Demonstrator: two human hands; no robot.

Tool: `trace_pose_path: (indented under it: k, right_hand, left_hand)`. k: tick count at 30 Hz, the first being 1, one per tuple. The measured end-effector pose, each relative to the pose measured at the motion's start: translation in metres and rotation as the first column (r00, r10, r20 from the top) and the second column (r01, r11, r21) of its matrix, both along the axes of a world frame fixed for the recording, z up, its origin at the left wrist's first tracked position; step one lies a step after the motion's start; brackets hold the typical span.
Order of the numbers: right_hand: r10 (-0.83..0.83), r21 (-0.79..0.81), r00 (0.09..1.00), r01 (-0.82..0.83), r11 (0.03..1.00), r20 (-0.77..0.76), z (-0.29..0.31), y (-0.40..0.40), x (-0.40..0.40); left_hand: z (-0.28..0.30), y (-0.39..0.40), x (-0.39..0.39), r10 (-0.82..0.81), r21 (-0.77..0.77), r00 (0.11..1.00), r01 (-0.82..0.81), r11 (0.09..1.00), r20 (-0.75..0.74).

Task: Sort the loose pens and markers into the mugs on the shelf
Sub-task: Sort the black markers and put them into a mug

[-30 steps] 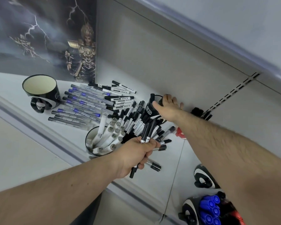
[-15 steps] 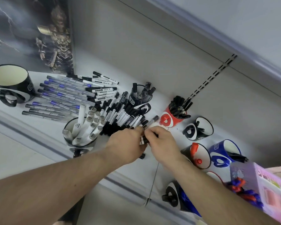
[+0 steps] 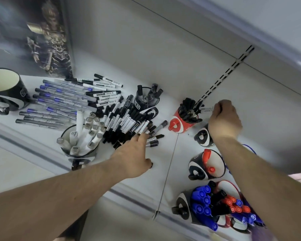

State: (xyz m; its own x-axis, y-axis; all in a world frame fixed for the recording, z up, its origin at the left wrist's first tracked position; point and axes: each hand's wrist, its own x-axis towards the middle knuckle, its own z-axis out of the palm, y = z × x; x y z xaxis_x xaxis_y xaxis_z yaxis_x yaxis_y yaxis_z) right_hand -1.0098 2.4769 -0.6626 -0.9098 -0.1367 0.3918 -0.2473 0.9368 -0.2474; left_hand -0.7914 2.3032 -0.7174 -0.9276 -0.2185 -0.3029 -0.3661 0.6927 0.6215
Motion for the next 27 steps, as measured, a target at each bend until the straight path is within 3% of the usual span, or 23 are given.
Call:
trace_pose_path:
  k: [3, 6, 10, 15, 17, 19, 20, 21, 22, 24, 26, 27]
  right_hand:
    - [0.093, 0.247, 0.990, -0.117, 0.962, 0.107, -0.025, -0.013, -0.017]
    - [0.059, 0.423, 0.972, -0.152, 0.893, 0.226, -0.036, -0.029, -0.025]
    - [-0.052, 0.443, 0.883, -0.181, 0.878, 0.466, -0.033, -0.053, -0.030]
    - [-0.037, 0.278, 0.731, -0.212, 0.937, 0.682, -0.032, -0.055, -0.038]
    - [-0.017, 0.318, 0.822, -0.201, 0.927, 0.569, -0.030, -0.055, -0.037]
    - [0.087, 0.309, 0.975, -0.149, 0.939, 0.206, -0.033, -0.055, -0.020]
    - [0.192, 0.277, 0.980, -0.197, 0.941, 0.047, -0.033, -0.057, -0.004]
    - [0.334, 0.244, 0.942, -0.320, 0.916, -0.018, -0.033, -0.060, 0.016]
    - [0.490, 0.246, 0.870, -0.487, 0.838, 0.054, -0.036, -0.063, 0.035]
    - [0.654, 0.321, 0.646, -0.764, 0.560, 0.394, -0.045, -0.069, 0.071]
    - [0.625, 0.394, 0.499, -0.865, 0.312, 0.600, -0.060, -0.077, 0.096]
    - [0.596, 0.431, 0.486, -0.868, 0.247, 0.639, -0.068, -0.083, 0.103]
  left_hand:
    - [-0.003, -0.003, 0.003, 0.008, 0.017, 1.000, -0.008, 1.000, 0.002]
    - [-0.003, -0.009, 0.004, 0.028, 0.034, 1.000, -0.028, 0.999, -0.008]
    - [-0.006, -0.015, 0.009, 0.045, 0.045, 0.999, -0.044, 0.998, -0.004]
    - [-0.004, -0.015, 0.013, 0.048, 0.082, 0.999, -0.048, 0.995, 0.001]
    - [-0.002, -0.015, 0.014, 0.052, 0.088, 0.999, -0.052, 0.995, 0.002]
    - [-0.002, -0.014, 0.016, 0.048, 0.097, 0.999, -0.049, 0.994, 0.012]
    - [-0.003, -0.014, 0.017, 0.046, 0.102, 0.999, -0.048, 0.994, 0.022]
    - [-0.004, -0.014, 0.020, 0.047, 0.110, 0.998, -0.051, 0.993, 0.040]
    - [-0.006, -0.015, 0.022, 0.050, 0.123, 0.997, -0.058, 0.991, 0.065]
    - [-0.011, -0.016, 0.030, 0.048, 0.139, 0.991, -0.066, 0.988, 0.128]
    - [-0.014, -0.016, 0.036, 0.044, 0.138, 0.982, -0.070, 0.988, 0.182]
    - [-0.014, -0.017, 0.038, 0.047, 0.144, 0.979, -0.077, 0.987, 0.201]
